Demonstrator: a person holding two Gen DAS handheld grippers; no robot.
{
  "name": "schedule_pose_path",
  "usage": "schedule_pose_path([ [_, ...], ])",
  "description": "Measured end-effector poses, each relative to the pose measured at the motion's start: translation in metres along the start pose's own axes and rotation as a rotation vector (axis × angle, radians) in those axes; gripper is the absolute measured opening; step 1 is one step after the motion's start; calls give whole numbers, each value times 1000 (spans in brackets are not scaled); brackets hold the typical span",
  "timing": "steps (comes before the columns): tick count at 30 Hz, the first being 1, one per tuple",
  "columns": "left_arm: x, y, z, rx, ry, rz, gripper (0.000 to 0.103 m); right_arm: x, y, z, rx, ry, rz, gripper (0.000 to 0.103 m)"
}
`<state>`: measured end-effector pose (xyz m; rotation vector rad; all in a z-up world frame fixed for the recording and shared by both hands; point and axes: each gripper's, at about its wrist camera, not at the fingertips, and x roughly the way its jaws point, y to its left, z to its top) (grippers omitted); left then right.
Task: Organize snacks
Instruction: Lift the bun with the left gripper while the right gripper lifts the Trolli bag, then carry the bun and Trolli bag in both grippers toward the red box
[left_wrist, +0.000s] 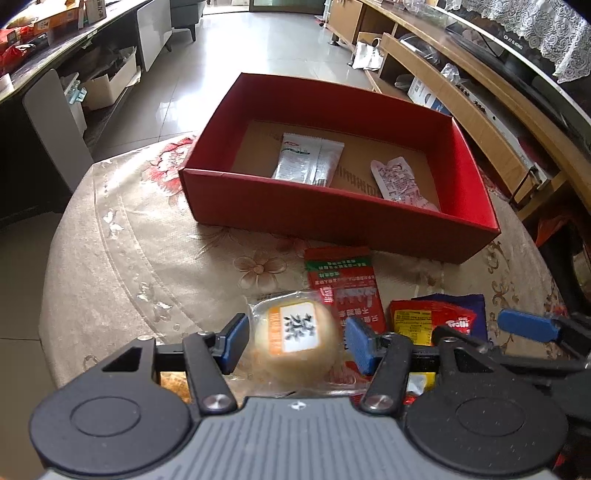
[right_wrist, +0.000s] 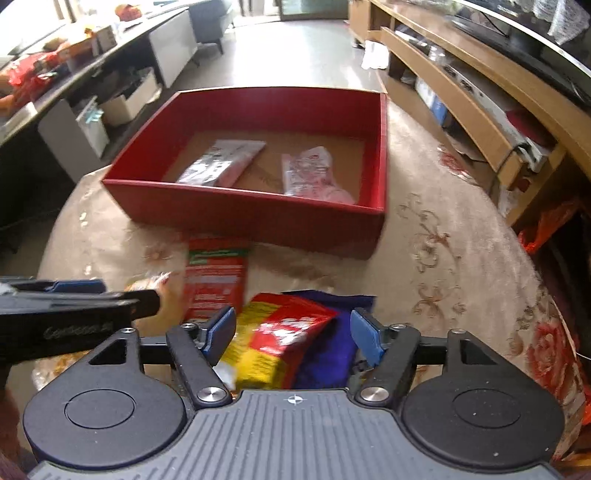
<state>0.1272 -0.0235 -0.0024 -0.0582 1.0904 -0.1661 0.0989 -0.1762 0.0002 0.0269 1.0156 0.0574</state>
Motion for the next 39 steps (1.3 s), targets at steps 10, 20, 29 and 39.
schedule_pose_path([
  [10, 6, 36, 6, -140, 35, -30, 60, 20, 31, -6, -43, 60, -30, 78],
  [20, 17, 41, 6, -177, 73, -41, 66, 42, 39, -8, -125, 64, -130, 63],
  [29, 33, 21, 7, -208, 113, -70, 74, 14, -4, -7, -14, 8, -83, 60],
  [39, 49, 8, -1, -197, 123, -8, 55, -1, -27, -1, 51, -38, -63, 60],
])
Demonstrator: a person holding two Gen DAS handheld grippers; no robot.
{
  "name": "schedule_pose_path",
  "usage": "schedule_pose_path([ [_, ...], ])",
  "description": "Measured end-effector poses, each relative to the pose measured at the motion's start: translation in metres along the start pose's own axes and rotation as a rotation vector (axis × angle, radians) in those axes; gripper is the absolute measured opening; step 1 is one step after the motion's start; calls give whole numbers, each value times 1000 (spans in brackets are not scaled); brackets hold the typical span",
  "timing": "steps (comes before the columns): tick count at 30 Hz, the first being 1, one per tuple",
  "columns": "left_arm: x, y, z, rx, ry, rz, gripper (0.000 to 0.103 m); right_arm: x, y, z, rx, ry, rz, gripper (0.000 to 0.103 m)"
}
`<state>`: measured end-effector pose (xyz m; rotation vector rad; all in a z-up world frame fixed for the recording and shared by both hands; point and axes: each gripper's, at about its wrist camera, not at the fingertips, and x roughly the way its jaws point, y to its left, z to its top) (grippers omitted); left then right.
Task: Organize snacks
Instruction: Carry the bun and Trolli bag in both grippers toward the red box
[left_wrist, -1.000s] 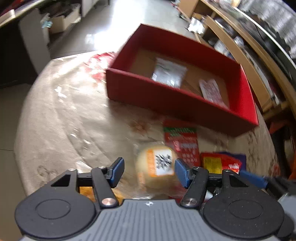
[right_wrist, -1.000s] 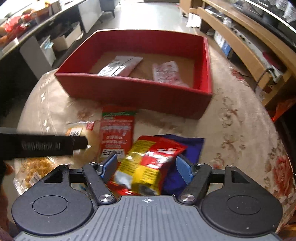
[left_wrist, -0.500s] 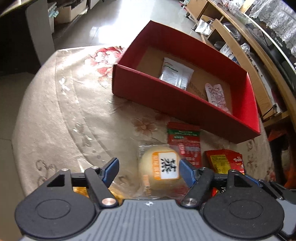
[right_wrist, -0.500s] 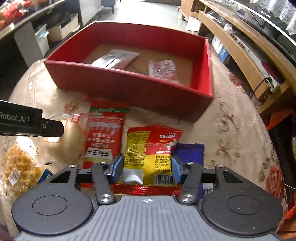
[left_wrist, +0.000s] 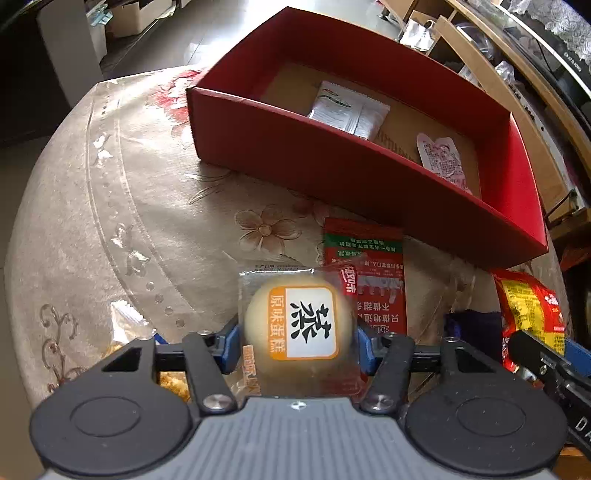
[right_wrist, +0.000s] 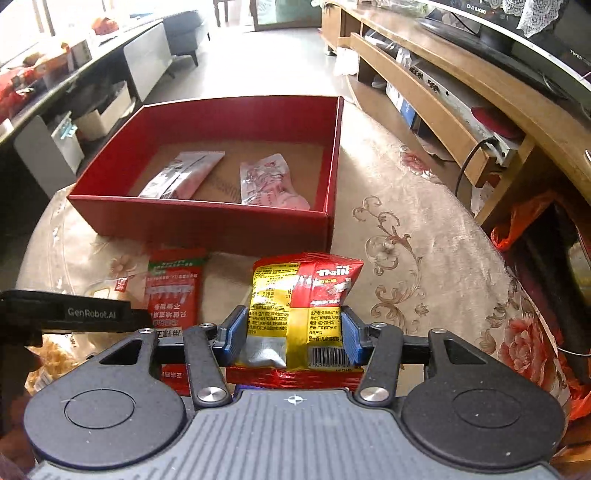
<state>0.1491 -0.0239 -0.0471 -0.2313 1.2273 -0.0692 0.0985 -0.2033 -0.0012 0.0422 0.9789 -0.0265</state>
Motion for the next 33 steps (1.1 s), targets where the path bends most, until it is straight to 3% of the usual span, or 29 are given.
schedule_pose_path([
  [10, -41, 3, -7, 45, -101, -12, 54, -13, 4, 12, -3, -58, 32, 60],
  [17, -67, -4, 6, 47, -181, 0, 54, -25, 5, 18, 10, -113, 62, 60],
  [33, -54, -23, 62, 63, -242, 11, 54, -7, 13, 60, 19, -180, 27, 60],
])
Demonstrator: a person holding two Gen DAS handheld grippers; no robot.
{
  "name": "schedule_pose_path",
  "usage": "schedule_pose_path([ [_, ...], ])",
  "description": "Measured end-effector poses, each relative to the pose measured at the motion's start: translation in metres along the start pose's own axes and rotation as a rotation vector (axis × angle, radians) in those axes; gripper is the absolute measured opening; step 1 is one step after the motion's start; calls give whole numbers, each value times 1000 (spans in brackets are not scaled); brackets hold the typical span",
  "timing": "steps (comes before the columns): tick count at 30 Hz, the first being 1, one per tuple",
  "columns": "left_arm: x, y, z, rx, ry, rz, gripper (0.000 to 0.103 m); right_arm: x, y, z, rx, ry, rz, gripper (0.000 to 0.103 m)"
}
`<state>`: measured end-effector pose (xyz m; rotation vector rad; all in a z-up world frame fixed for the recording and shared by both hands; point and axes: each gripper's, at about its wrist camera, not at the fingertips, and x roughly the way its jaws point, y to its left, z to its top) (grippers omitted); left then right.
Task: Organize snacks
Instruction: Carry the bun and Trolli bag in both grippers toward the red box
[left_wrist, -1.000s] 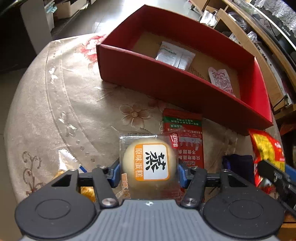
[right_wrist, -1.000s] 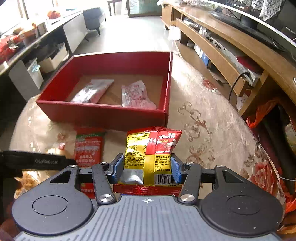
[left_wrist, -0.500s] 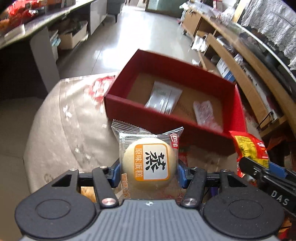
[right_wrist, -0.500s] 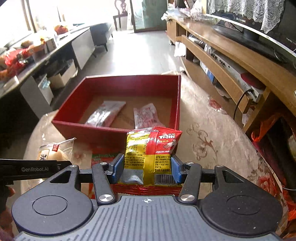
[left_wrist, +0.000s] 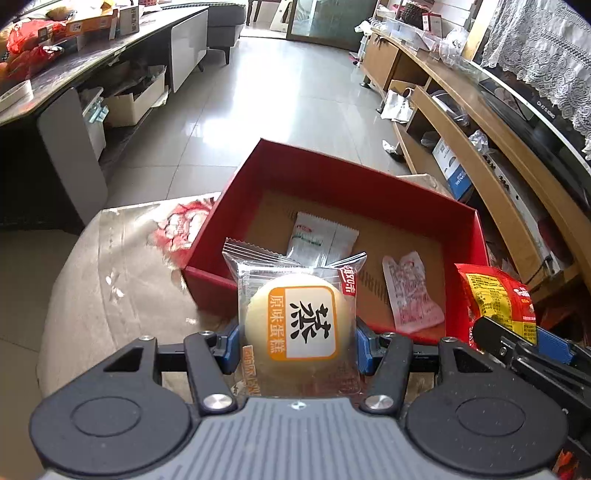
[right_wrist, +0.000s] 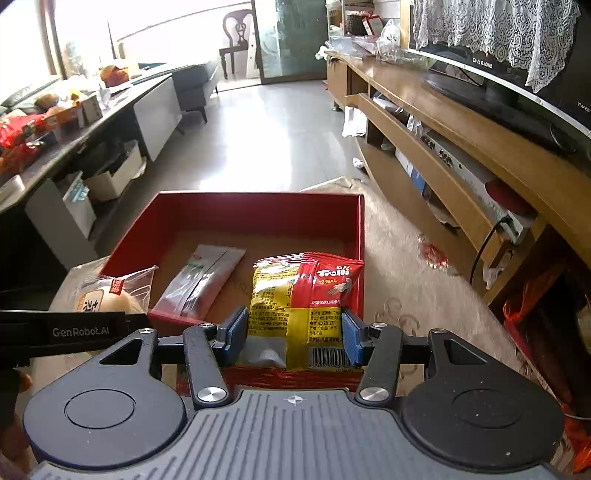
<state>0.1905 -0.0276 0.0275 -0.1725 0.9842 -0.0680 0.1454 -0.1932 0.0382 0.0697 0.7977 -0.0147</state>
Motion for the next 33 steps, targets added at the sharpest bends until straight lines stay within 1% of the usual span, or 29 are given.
schedule_pose_path([
  [11, 13, -14, 21, 26, -35, 14, 54, 20, -3, 18, 8, -14, -7, 60],
  [27, 37, -21, 36, 34, -28, 31, 54, 45, 2, 25, -23, 0, -12, 60],
  [33, 48, -22, 37, 46, -14, 37, 54, 55, 5, 28, -37, 11, -14, 60],
])
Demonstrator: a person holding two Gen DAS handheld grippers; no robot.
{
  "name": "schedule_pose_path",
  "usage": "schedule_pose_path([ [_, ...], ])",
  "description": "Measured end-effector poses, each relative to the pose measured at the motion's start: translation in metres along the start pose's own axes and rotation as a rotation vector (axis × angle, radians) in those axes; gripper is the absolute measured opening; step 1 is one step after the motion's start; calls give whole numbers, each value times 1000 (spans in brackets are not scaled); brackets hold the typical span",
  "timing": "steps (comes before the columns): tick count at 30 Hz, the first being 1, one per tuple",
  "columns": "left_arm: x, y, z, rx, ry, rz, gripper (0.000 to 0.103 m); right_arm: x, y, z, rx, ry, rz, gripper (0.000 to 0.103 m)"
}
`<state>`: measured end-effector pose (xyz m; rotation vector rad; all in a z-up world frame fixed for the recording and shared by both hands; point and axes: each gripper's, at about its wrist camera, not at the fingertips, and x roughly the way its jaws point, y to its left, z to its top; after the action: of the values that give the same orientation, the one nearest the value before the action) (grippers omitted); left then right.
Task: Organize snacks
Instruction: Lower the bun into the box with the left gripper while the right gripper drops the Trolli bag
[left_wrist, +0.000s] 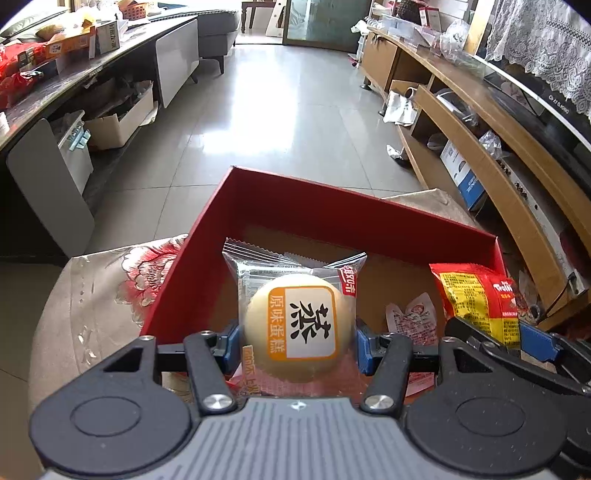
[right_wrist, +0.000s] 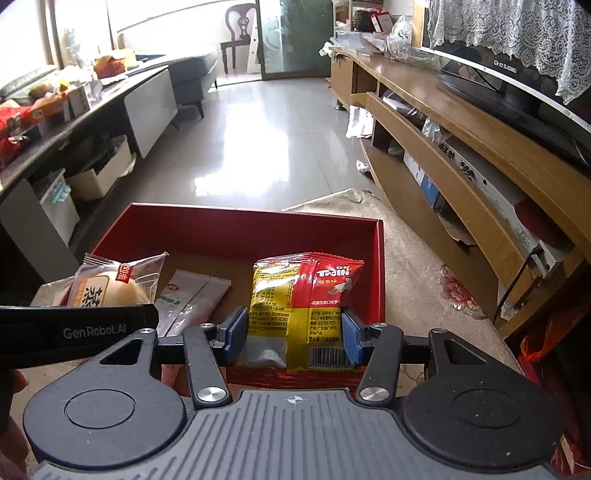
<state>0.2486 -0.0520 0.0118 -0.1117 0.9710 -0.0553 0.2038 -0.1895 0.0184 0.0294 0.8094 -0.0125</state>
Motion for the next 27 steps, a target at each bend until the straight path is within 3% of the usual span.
schedule_pose_path([
  [27, 32, -3, -2, 37, 39, 61, 54, 39, 3, 0, -19, 58, -1, 61],
])
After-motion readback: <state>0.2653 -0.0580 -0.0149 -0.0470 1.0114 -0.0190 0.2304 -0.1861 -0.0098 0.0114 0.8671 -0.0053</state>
